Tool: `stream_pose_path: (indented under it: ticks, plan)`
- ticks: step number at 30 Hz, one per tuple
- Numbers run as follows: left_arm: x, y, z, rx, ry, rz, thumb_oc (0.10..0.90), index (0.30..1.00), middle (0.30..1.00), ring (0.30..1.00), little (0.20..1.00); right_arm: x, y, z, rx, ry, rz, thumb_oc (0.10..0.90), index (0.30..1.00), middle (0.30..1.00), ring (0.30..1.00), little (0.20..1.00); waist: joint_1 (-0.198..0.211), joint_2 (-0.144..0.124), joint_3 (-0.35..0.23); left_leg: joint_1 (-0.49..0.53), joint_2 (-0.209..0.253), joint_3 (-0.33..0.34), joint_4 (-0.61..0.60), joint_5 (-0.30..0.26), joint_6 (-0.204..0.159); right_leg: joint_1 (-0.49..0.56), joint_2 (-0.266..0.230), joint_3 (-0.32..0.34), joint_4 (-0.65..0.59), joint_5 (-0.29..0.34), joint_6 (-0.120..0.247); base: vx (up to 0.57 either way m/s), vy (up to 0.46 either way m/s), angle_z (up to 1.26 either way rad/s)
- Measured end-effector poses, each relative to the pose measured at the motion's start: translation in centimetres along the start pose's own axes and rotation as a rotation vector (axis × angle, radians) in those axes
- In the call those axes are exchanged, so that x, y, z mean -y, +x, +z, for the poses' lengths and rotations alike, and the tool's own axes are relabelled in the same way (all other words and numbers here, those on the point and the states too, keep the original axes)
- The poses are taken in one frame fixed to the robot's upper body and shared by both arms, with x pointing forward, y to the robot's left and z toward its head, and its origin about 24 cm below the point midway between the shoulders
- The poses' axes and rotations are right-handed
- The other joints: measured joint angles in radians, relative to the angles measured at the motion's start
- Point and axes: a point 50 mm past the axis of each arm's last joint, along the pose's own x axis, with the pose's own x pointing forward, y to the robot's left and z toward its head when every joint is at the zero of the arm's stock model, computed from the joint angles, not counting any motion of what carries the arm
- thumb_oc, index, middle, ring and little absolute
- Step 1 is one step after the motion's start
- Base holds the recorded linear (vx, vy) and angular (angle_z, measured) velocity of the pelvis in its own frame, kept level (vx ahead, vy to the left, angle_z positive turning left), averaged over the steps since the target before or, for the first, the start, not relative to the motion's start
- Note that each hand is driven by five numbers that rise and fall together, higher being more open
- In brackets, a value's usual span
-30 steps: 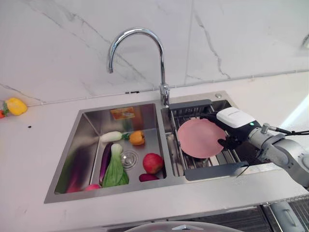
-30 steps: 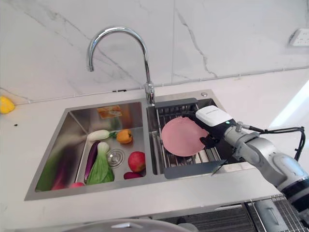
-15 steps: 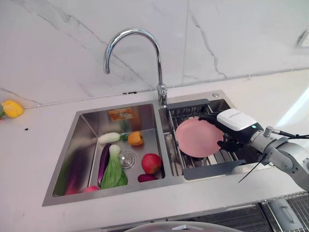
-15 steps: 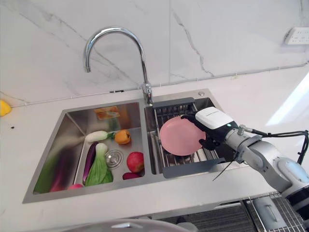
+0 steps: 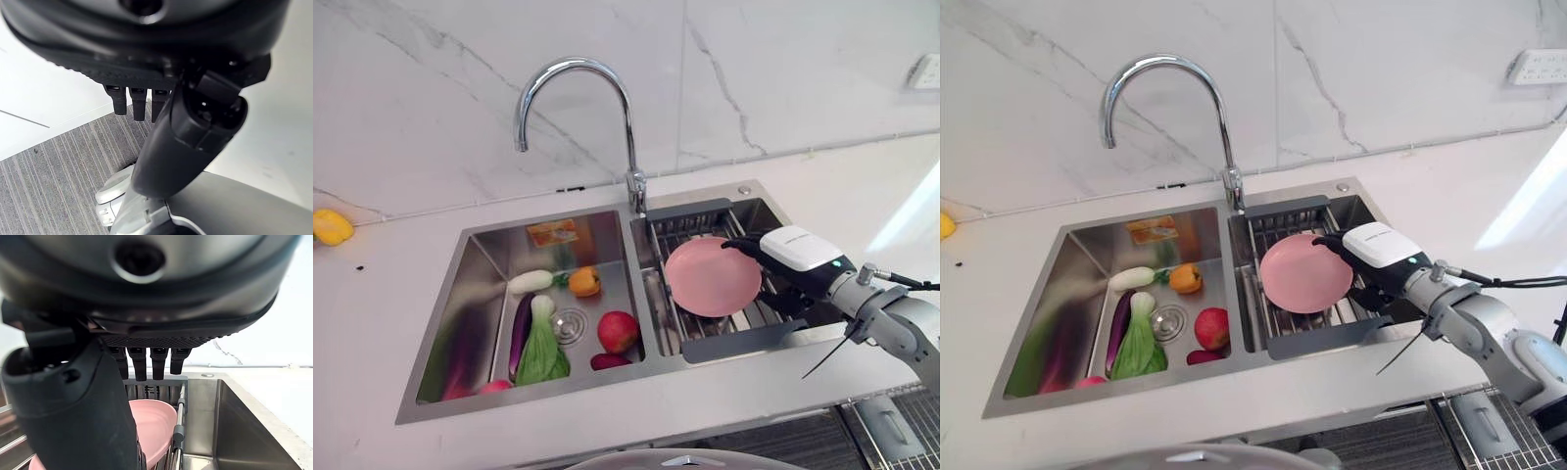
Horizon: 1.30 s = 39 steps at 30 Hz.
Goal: Place the dishes in the dishwasher.
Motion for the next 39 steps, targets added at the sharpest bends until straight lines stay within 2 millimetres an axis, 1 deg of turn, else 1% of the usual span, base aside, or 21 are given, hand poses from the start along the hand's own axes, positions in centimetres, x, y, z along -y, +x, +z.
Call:
stream_pose_path:
  ticks: [4, 8, 10, 20, 24, 26, 28, 31, 32, 35, 37, 39]
  plan:
    - [0.0, 0.0, 0.0, 0.0, -0.001, 0.0, 0.8, 0.9, 0.9, 0.9, 0.9, -0.1, -0.1, -0.1, -0.004, 0.002, 0.003, 0.8, 0.9, 0.9, 0.9, 0.9, -0.001, -0.001, 0.0, 0.0, 0.0, -0.001, 0.0, 0.0, 0.0, 0.001, 0.0, 0.0, 0.0, 0.001, -0.001, 0.0, 0.0, 0.0]
    - [0.0, 0.0, 0.0, -0.001, -0.001, -0.002, 0.8, 0.9, 0.9, 0.9, 0.9, -1.2, -0.7, -0.5, -0.032, -0.004, 0.046, 0.8, 0.9, 0.9, 0.9, 0.9, -0.001, -0.001, 0.001, 0.002, 0.0, 0.0, 0.0, 0.0, 0.0, 0.002, 0.0, 0.0, 0.0, -0.001, 0.001, 0.0, 0.0, 0.0]
    - [0.0, 0.0, -0.1, -0.001, 0.0, -0.005, 0.8, 0.9, 0.9, 0.9, 0.9, -1.4, -0.8, -0.7, -0.046, -0.015, 0.056, 0.8, 0.9, 0.9, 0.9, 0.9, 0.0, -0.001, 0.001, 0.002, 0.0, 0.001, 0.0, 0.0, 0.0, 0.002, 0.0, 0.001, 0.0, -0.002, 0.003, 0.0, 0.0, 0.0]
    - [-0.2, 0.0, 0.1, 0.006, 0.003, -0.001, 0.8, 0.9, 0.9, 0.9, 0.9, -1.5, -0.7, -0.9, -0.052, -0.019, 0.059, 0.8, 0.9, 0.9, 0.9, 0.9, 0.005, -0.005, 0.003, 0.004, 0.0, 0.002, 0.0, 0.0, 0.0, 0.004, 0.0, 0.002, 0.0, 0.001, -0.001, 0.0, 0.0, 0.0]
    - [-0.4, 0.0, 0.0, 0.004, 0.007, 0.005, 0.8, 0.9, 0.9, 0.9, 0.9, -1.7, 0.0, -1.0, -0.046, -0.046, 0.067, 0.8, 0.9, 0.9, 0.9, 0.9, 0.008, -0.012, 0.001, 0.006, 0.0, 0.001, 0.0, 0.0, 0.0, 0.007, 0.0, 0.001, 0.0, 0.001, -0.001, 0.0, 0.0, 0.0]
    - [-0.5, 0.0, 0.0, 0.005, 0.014, 0.01, 0.8, 0.9, 0.9, 0.9, 0.9, -2.4, 0.4, -1.1, -0.044, -0.047, 0.091, 0.8, 0.9, 0.9, 0.9, 0.9, 0.009, -0.017, -0.002, 0.007, 0.0, -0.001, 0.0, 0.0, 0.0, 0.008, 0.0, -0.001, 0.0, 0.001, -0.001, 0.0, 0.0, 0.0]
    - [-0.6, 0.0, -0.1, 0.005, 0.013, 0.016, 0.8, 0.9, 0.9, 0.9, 0.9, -2.6, 0.8, -1.0, -0.039, -0.06, 0.095, 0.8, 0.9, 0.9, 0.9, 0.9, 0.015, -0.018, -0.002, 0.006, 0.0, -0.003, 0.0, 0.0, 0.0, 0.008, 0.0, -0.002, 0.0, 0.001, -0.001, 0.0, 0.0, 0.0]
    - [-0.7, 0.0, 0.2, 0.014, 0.036, 0.027, 0.8, 0.9, 0.9, 0.9, 0.9, -4.7, 1.8, -1.5, -0.061, -0.066, 0.141, 0.8, 0.9, 0.9, 0.9, 0.9, 0.029, -0.024, -0.005, 0.006, 0.0, -0.007, 0.0, 0.0, 0.001, 0.014, 0.0, -0.006, 0.0, 0.002, -0.001, 0.01, -0.004, 0.03]
    - [-0.7, 0.0, 0.2, 0.02, 0.037, 0.029, 0.8, 0.9, 0.9, 0.9, 0.9, -5.1, 2.1, -1.5, -0.07, -0.063, 0.121, 0.8, 0.9, 0.9, 0.9, 0.9, 0.035, -0.023, -0.006, 0.007, 0.0, -0.008, 0.0, 0.0, 0.001, 0.016, -0.002, -0.008, 0.0, 0.001, -0.001, 0.01, -0.004, 0.03]
    - [-0.7, 0.0, 0.0, 0.016, 0.039, 0.037, 0.8, 0.9, 0.9, 0.9, 0.9, -5.7, 3.2, -1.3, -0.069, -0.075, 0.1, 0.8, 0.9, 0.9, 0.9, 0.9, 0.034, -0.025, -0.011, 0.006, 0.0, -0.008, 0.0, 0.001, 0.001, 0.017, -0.002, -0.008, 0.0, 0.001, 0.0, 0.0, 0.0, 0.0]
    - [-0.8, 0.0, -0.1, 0.013, 0.04, 0.042, 0.8, 0.9, 0.9, 0.9, 0.9, -6.1, 3.5, -1.2, -0.075, -0.093, 0.102, 0.8, 0.9, 0.9, 0.9, 0.9, 0.031, -0.029, -0.016, 0.007, 0.001, -0.009, 0.0, 0.002, 0.001, 0.017, -0.001, -0.009, 0.0, 0.0, 0.001, 0.0, 0.0, 0.0]
    - [-1.0, 0.0, -0.3, 0.008, 0.041, 0.048, 0.8, 0.9, 0.9, 0.9, 0.9, -7.0, 3.5, -1.2, -0.08, -0.101, 0.117, 0.8, 0.9, 0.9, 0.9, 0.9, 0.031, -0.036, -0.022, 0.007, 0.001, -0.012, 0.0, 0.003, 0.001, 0.02, -0.002, -0.014, -0.001, -0.001, 0.003, 0.01, -0.003, 0.02]
